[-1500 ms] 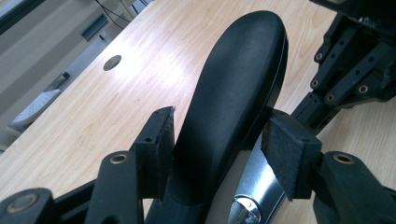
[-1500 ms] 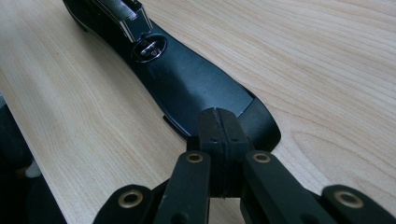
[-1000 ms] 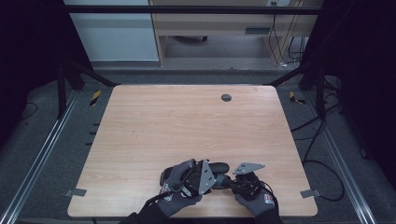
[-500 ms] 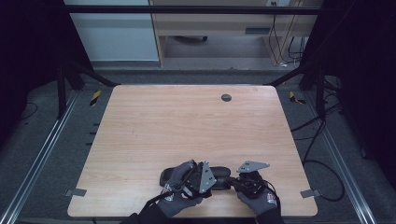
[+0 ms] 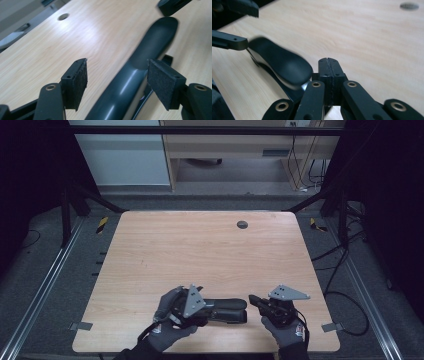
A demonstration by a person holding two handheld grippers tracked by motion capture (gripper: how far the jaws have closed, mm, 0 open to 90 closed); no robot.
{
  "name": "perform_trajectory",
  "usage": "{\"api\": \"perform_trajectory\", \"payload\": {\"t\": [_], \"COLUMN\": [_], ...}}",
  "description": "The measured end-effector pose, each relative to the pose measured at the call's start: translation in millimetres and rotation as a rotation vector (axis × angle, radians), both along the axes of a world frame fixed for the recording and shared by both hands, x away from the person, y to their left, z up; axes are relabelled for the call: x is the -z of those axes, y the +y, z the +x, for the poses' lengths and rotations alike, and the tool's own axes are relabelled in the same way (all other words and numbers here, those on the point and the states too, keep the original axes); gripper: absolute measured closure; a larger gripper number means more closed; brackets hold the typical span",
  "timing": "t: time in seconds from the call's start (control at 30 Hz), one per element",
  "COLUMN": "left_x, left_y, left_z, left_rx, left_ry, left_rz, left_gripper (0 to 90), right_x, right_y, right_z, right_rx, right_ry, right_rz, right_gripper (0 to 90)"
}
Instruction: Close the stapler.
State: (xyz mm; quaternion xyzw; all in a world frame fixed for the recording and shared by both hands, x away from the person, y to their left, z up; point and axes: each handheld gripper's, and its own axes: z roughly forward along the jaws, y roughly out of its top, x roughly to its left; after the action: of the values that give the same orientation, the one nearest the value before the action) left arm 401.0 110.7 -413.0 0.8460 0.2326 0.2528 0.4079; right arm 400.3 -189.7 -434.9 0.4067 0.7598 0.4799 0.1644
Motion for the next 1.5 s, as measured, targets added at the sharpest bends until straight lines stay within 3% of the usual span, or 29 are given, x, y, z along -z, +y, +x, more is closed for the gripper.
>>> {"api": "perform_trajectory", "payload": {"t": [0.13, 0.23, 0.33, 0.43, 0.53, 0.67, 0.77, 0.97, 1.07, 1.17, 1.33, 1.5], "left_x": [-1.2, 2.0, 9.2, 16.2, 22.0, 27.9, 32.0, 32.9, 31.8, 31.9, 33.6, 38.0], "left_y": [36.8, 62.7, 84.7, 100.4, 114.2, 123.7, 128.5, 132.3, 133.5, 134.4, 136.0, 137.9], "left_z": [1.4, 2.5, 0.5, -0.1, 0.2, 1.5, 2.1, 2.3, 2.5, 3.1, 4.4, 7.5], "left_rx": [-0.097, -0.168, -0.231, -0.271, -0.312, -0.342, -0.358, -0.368, -0.371, -0.373, -0.373, -0.377], "left_ry": [0.002, 0.005, 0.012, 0.018, 0.029, 0.042, 0.051, 0.053, 0.052, 0.055, 0.061, 0.072], "left_rz": [-0.032, -0.052, -0.056, -0.065, -0.078, -0.094, -0.091, -0.093, -0.097, -0.101, -0.099, -0.098], "left_gripper": [33.1, 33.2, 33.3, 33.3, 33.4, 33.4, 33.4, 33.4, 33.3, 33.0, 32.9, 32.8], "right_x": [-11.2, -12.4, -6.6, -3.9, 4.9, 9.7, 11.0, 13.5, 12.0, 3.8, -3.0, -3.2], "right_y": [5.5, 11.2, 17.9, 19.5, 23.0, 19.5, 21.8, 21.8, 21.0, 18.2, 20.8, 11.0], "right_z": [-2.8, -4.6, -4.6, -5.2, -5.8, -4.1, -6.2, -7.6, -6.5, -6.9, -7.8, -3.3], "right_rx": [-0.017, -0.049, -0.065, -0.045, -0.027, -0.024, -0.017, -0.006, -0.012, -0.032, -0.039, 0.016], "right_ry": [-0.037, -0.03, -0.006, 0.003, 0.011, 0.027, 0.013, 0.006, 0.015, -0.01, -0.03, -0.05], "right_rz": [0.034, 0.032, -0.004, -0.007, -0.079, -0.039, -0.063, -0.049, -0.043, 0.014, -0.001, 0.007], "right_gripper": [90.0, 90.0, 90.0, 90.0, 90.0, 90.0, 90.0, 90.0, 90.0, 90.0, 90.0, 81.3]}}
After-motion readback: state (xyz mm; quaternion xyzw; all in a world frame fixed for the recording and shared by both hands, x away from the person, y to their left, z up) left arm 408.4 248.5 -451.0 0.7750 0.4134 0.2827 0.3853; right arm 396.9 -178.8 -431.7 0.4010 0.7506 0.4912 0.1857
